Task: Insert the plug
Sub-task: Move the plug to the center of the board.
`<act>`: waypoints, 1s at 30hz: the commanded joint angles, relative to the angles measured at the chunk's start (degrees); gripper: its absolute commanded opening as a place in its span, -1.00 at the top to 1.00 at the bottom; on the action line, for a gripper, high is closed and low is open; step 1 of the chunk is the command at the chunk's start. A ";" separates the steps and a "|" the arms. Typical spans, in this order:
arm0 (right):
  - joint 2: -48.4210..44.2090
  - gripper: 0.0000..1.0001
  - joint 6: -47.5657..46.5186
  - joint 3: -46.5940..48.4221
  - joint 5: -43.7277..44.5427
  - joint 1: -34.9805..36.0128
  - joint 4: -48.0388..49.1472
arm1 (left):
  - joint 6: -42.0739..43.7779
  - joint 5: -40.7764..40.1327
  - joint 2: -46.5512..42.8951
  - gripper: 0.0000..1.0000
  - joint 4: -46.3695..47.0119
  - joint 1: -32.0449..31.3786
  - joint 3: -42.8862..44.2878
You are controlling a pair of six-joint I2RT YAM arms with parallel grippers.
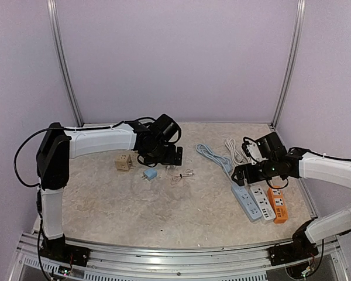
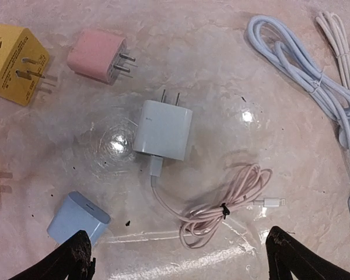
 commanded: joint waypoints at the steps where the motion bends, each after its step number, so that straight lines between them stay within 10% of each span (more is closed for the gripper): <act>1: -1.70 -1.00 0.26 -0.21 1.80 0.74 0.19 | 3.61 -5.72 6.30 -0.98 -7.31 0.24 5.08; 30: -5.38 -0.99 1.20 -1.85 3.53 1.35 -0.16 | 9.95 7.32 16.41 -0.69 -1.45 5.95 13.33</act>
